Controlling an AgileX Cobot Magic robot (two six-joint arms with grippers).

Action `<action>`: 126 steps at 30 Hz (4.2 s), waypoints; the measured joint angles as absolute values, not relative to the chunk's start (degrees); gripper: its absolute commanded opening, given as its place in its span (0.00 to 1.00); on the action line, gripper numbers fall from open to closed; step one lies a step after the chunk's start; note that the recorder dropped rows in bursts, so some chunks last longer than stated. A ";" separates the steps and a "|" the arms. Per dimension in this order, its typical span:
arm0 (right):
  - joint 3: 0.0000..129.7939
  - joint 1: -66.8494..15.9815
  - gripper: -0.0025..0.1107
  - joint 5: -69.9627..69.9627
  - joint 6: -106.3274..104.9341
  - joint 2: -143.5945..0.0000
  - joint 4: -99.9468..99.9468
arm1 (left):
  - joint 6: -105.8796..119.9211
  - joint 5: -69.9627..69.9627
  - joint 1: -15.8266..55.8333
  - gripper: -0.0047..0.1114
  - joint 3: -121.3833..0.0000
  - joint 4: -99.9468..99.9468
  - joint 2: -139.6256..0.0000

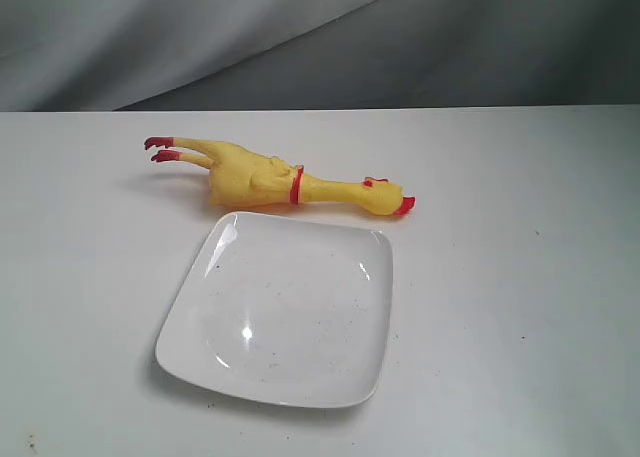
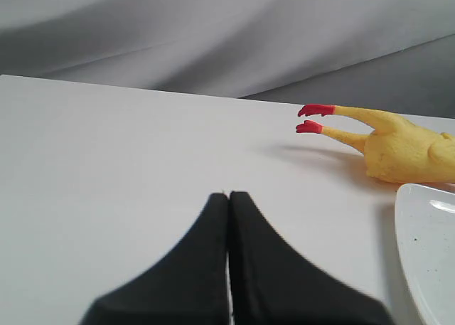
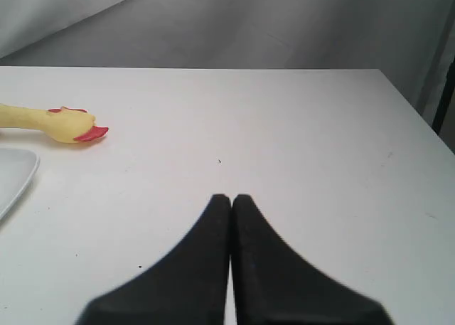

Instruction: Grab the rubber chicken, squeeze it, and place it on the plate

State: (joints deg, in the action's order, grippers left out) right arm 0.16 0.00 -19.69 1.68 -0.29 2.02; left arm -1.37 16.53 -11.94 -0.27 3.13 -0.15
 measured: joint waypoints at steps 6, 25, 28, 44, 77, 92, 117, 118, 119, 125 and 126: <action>0.16 0.00 0.02 -19.69 1.68 -0.29 2.02 | -1.37 16.53 -11.94 0.04 -0.27 3.13 -0.15; 0.16 0.00 0.02 15.30 1.30 -0.29 4.92 | -1.37 16.53 -11.94 0.04 -0.27 3.13 -0.15; 0.16 0.00 0.02 23.72 1.30 -0.29 4.92 | -1.37 16.53 -11.94 0.04 -0.27 3.13 -0.15; 11.78 0.00 0.02 20.00 19.13 -5.30 -3.99 | -1.37 16.63 -11.94 0.04 -0.27 3.13 -0.15; 72.40 -6.90 0.02 -39.17 -79.17 -96.43 -50.14 | -1.37 16.63 -11.94 0.04 -0.27 3.13 -0.15; 86.19 -20.46 0.59 -27.14 -76.17 -116.92 -46.79 | -1.37 16.63 -11.94 0.04 -0.27 3.13 -0.15; 104.86 -20.56 0.27 -36.61 -67.17 -137.96 -33.78 | -1.37 16.63 -11.94 0.04 -0.27 3.13 -0.15; 104.93 -20.56 0.18 -36.61 -67.46 -137.96 -33.78 | -1.37 16.63 -11.94 0.04 -0.27 3.13 -0.15; 104.93 -20.56 0.10 -36.77 -67.46 -137.96 -33.78 | -1.37 16.63 -11.94 0.04 -0.27 3.13 -0.15; 104.99 -20.66 0.02 -40.09 -66.73 -137.08 -33.76 | -1.37 16.63 -11.94 0.04 -0.27 3.13 -0.15; 104.99 -20.66 0.02 -41.48 -65.99 -136.19 -33.47 | -1.37 16.63 -11.94 0.04 -0.27 3.13 -0.15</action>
